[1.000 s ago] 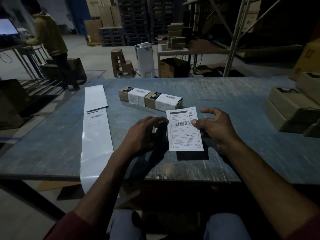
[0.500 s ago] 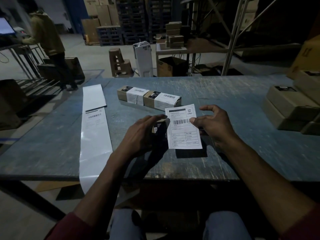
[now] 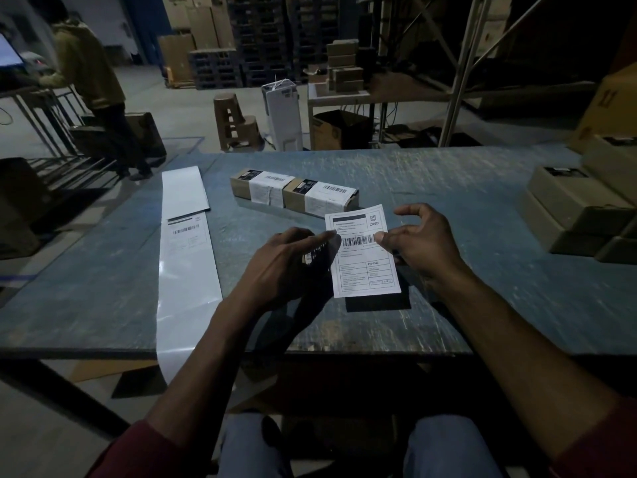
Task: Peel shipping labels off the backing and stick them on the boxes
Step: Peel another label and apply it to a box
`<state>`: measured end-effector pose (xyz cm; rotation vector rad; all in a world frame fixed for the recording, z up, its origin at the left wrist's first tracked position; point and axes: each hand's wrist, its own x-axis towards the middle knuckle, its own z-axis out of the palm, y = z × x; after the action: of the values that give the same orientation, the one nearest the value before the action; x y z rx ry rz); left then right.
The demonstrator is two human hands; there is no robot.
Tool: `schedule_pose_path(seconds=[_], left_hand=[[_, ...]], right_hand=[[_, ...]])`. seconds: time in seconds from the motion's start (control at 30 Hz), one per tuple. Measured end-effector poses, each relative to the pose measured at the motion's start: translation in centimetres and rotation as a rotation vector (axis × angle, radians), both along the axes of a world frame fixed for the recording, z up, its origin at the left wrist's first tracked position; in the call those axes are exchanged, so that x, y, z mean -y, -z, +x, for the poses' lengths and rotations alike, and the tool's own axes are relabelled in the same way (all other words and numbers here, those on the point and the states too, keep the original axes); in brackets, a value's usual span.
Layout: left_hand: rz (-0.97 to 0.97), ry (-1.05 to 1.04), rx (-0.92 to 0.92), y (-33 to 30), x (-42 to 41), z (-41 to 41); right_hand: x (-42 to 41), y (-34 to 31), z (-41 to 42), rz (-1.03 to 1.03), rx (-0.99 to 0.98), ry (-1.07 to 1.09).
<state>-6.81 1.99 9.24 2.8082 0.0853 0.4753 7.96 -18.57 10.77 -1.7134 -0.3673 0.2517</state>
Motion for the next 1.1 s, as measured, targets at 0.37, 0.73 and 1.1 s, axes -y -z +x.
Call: schedule_pose_path(seconds=[0.37,0.73,1.1], left_hand=[[0.017,0.034,0.04,0.0,-0.2,-0.1],[0.034,-0.005,0.037,0.3,0.0,0.3],[0.041,0.008,0.02,0.0,0.0,0.2]], right_hand=[[-0.2,0.5,0.5,-0.034,0.036,0.019],[0.1,0.6,0.5,0.025,-0.009,-0.009],[-0.3,1.1,0.7,0.005,0.013,0.028]])
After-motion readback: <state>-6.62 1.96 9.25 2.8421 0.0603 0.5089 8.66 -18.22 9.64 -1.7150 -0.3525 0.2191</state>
